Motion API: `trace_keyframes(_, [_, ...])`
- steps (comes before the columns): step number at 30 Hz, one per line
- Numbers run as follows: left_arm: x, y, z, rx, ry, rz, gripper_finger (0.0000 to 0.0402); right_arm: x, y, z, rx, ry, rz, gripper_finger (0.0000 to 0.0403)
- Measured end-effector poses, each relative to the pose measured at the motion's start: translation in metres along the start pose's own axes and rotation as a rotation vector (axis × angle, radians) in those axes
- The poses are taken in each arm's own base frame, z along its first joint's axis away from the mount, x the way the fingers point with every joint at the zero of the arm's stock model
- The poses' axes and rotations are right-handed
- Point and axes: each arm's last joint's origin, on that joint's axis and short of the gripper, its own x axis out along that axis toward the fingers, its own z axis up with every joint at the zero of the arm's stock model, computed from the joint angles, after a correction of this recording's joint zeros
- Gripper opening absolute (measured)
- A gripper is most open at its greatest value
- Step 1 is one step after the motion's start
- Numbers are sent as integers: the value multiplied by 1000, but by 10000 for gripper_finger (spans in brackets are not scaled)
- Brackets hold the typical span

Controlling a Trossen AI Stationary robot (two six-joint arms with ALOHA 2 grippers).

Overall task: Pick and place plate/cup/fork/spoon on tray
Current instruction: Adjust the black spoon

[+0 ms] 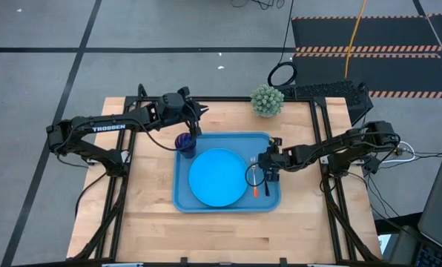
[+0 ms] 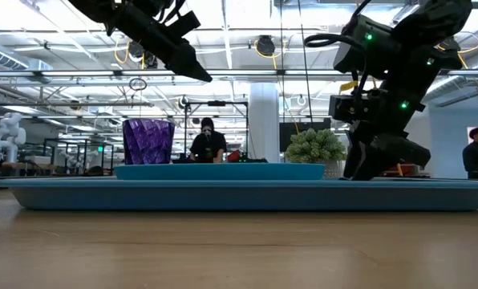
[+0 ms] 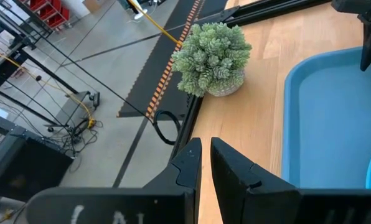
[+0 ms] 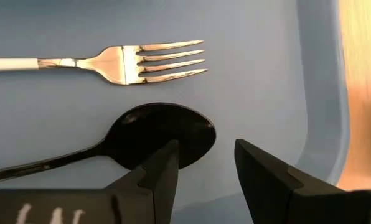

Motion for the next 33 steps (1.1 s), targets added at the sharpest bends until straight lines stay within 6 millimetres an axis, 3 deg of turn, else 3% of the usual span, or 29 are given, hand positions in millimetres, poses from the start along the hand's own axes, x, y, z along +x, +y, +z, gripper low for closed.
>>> trace_keyframes(33, [0, 0, 0, -2, 0, 0, 37, -1, 1, -1, 20, 13, 0, 151])
